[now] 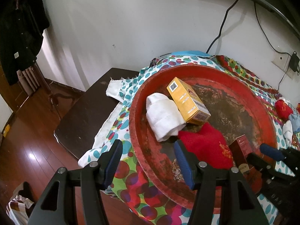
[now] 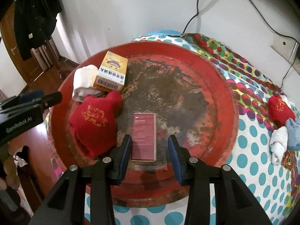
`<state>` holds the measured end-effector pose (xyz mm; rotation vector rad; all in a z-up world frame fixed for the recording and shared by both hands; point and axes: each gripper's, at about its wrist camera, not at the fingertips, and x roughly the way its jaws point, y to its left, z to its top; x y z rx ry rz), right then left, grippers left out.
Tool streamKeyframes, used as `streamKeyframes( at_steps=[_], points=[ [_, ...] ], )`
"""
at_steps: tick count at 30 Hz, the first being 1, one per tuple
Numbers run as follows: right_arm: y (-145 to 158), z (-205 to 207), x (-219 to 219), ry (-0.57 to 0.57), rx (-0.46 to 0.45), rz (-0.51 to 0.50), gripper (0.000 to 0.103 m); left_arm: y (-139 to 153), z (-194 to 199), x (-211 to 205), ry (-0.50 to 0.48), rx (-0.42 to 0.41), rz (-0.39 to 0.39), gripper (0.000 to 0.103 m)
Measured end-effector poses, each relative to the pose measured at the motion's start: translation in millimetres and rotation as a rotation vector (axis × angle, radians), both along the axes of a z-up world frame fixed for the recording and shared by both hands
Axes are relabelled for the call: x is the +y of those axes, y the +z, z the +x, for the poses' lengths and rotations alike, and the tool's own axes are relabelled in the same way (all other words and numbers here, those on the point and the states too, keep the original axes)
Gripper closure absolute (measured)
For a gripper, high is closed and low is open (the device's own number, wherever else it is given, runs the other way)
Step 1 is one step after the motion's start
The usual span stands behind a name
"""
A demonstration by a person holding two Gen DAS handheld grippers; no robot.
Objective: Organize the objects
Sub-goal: 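Lower the red box onto the tray and open the right gripper, then move both grippers back toward the items on the bed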
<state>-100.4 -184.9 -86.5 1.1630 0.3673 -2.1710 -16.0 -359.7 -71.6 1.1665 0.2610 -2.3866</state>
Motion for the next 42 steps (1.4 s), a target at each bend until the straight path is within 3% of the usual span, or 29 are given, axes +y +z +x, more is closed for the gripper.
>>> streamKeyframes(
  at_steps=[15,28,38,42],
  points=[
    [9.7,-31.8,69.5,-0.138,0.029,-0.014,0.065,-7.2,-9.4,14.8,-0.035,-0.033,-0.023,0.044],
    [2.1,-59.5,180.7,-0.31,0.067,0.019,0.064,-7.9,-15.7,36.3,-0.06,-0.04,-0.06,0.044],
    [-13.8,-86.1,299.7,-0.505,0.042,0.027,0.064,4.0,-20.1,70.3,-0.079,-0.01,-0.202,0.044],
    [-22.3,-97.0,327.0,-0.519,0.019,0.004,0.064,16.4,-18.6,87.9,-0.106,-0.001,-0.267,0.044]
  ],
)
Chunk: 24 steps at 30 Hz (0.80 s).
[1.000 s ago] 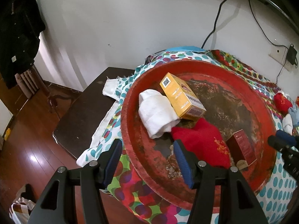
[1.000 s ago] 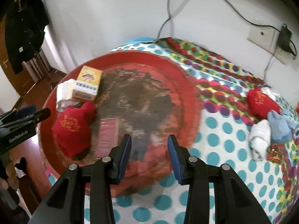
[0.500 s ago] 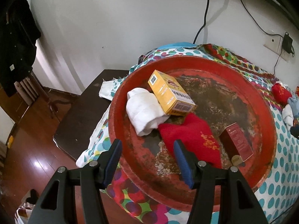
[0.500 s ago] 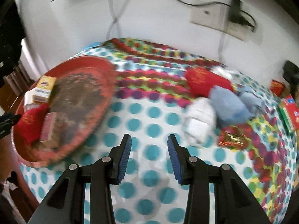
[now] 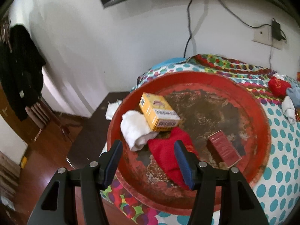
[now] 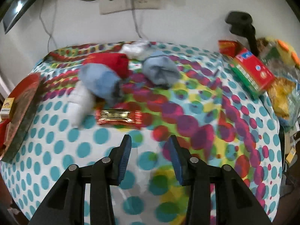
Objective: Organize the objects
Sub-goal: 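Move both grippers back toward the items on the bed, then grasp the white sock with the left gripper while the right grasps the red-gold candy packet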
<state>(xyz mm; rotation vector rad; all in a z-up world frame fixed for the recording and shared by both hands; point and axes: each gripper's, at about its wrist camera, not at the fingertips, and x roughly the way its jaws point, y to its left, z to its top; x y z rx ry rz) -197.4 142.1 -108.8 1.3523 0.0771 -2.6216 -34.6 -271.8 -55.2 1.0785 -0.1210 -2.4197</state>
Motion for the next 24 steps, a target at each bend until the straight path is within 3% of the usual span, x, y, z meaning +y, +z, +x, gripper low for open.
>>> streamKeyframes(
  at_steps=[5,9,14,21,24],
  points=[
    [-2.3,-7.0,3.2,0.053,0.004,-0.055,0.063,18.9,1.9,36.2,-0.062,0.028,-0.052,0.044],
    [-1.5,-13.0,-12.8,0.142,0.01,-0.061,0.05,26.6,-4.6,81.9,-0.209,0.016,0.022,0.044],
    [2.2,-27.7,-35.4,0.307,0.032,-0.011,0.046,23.6,-28.6,137.7,-0.38,-0.049,0.092,0.044],
    [-7.8,-44.3,-51.7,0.539,-0.013,0.024,0.041,-0.1,-71.3,188.7,-0.453,-0.141,0.126,0.044],
    [-8.6,-38.2,-53.0,0.55,0.003,0.043,0.05,-11.1,-90.0,201.0,-0.458,-0.168,0.151,0.044]
  ],
)
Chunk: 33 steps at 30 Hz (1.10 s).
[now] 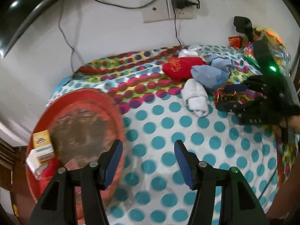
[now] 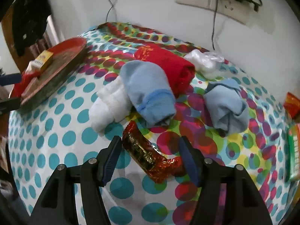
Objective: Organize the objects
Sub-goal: 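Grasp the white sock with the left gripper while the right grasps the red-gold candy packet, then carry the white sock with the left gripper over the red tray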
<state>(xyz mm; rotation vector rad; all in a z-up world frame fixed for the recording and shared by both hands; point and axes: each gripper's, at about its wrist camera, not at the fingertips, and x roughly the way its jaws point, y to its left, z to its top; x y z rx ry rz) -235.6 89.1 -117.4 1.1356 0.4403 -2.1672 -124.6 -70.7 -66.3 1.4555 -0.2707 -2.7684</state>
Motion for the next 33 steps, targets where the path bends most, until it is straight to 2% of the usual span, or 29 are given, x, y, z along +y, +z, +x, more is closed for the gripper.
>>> streamKeyframes(
  at_steps=[2,4,6,12,17,21,22,25,27,28,29,33],
  points=[
    [0.0,6.7,3.2,-0.006,0.012,-0.016,0.062,-6.6,-13.2,7.7,-0.002,-0.006,0.009,0.044],
    [-0.1,14.7,5.3,-0.022,0.026,-0.021,0.068,-13.5,-28.7,17.1,-0.01,-0.012,0.032,0.044],
    [-0.2,21.6,8.6,-0.025,0.032,-0.026,0.078,-24.0,-44.9,28.3,-0.02,-0.039,0.049,0.044],
    [0.6,41.4,22.0,-0.043,0.04,-0.027,0.079,-40.6,-72.8,58.2,-0.048,-0.03,0.041,0.044],
    [0.4,44.5,26.1,-0.061,0.038,-0.05,0.079,-46.2,-93.5,72.3,-0.053,-0.006,0.076,0.044],
    [0.4,44.5,25.6,-0.068,0.039,-0.049,0.079,-61.4,-112.3,83.7,-0.038,-0.05,0.085,0.041],
    [0.2,45.0,25.0,-0.068,0.041,-0.046,0.079,-62.0,-114.0,84.2,-0.015,-0.028,0.089,0.04],
    [-0.5,45.2,24.5,-0.071,0.044,-0.042,0.079,-65.0,-115.5,78.6,0.011,-0.032,0.153,0.041],
    [-0.7,44.8,24.1,-0.072,0.045,-0.041,0.079,-65.4,-112.1,72.2,0.021,-0.029,0.187,0.045],
    [-0.6,44.4,24.1,-0.073,0.044,-0.042,0.079,-64.6,-108.6,68.9,0.023,-0.026,0.19,0.053],
    [-0.6,44.8,23.9,-0.074,0.043,-0.043,0.079,-64.1,-105.3,66.5,0.015,-0.028,0.194,0.057],
    [-0.7,43.9,22.7,-0.078,0.042,-0.044,0.079,-61.5,-92.4,60.4,0.014,-0.037,0.192,0.06]
  ],
)
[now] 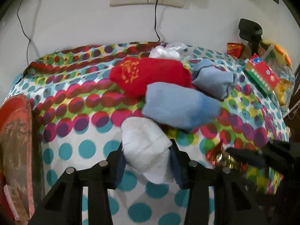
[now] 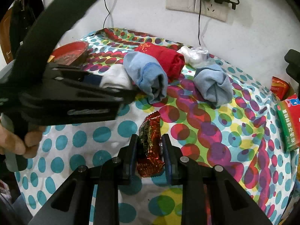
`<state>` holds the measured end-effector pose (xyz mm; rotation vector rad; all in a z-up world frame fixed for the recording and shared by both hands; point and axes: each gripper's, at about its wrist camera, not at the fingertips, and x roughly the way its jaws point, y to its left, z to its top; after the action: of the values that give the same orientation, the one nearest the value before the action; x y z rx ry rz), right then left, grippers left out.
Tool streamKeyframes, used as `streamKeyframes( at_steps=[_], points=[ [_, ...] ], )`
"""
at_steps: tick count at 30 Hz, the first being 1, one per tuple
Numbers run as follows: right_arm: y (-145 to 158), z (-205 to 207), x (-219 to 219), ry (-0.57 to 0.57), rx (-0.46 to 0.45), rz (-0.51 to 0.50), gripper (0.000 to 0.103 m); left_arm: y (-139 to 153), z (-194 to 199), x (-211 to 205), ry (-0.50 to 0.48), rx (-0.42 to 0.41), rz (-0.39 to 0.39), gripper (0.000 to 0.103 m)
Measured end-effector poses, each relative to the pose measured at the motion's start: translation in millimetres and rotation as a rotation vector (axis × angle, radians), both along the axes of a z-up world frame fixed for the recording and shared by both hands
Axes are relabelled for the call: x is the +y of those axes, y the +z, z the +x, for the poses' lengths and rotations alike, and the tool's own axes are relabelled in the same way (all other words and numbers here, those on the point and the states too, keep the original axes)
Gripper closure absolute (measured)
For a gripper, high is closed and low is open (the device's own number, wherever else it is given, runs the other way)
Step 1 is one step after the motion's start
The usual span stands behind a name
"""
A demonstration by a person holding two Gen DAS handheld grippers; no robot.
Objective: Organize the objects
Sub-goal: 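Carry the white sock with the left gripper over the red tray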
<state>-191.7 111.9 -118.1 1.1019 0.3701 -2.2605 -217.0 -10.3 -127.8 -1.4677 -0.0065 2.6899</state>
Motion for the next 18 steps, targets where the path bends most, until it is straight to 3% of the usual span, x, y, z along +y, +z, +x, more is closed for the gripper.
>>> streamKeyframes(
  at_steps=[11,18],
  points=[
    [-2.0,-3.5,0.7,-0.012,0.003,0.003,0.079,7.6,37.9,-7.7,-0.013,-0.003,-0.09,0.06],
    [-2.0,-4.7,1.5,-0.016,0.002,0.002,0.079,10.7,51.6,-22.1,0.001,-0.01,-0.092,0.06]
  ],
)
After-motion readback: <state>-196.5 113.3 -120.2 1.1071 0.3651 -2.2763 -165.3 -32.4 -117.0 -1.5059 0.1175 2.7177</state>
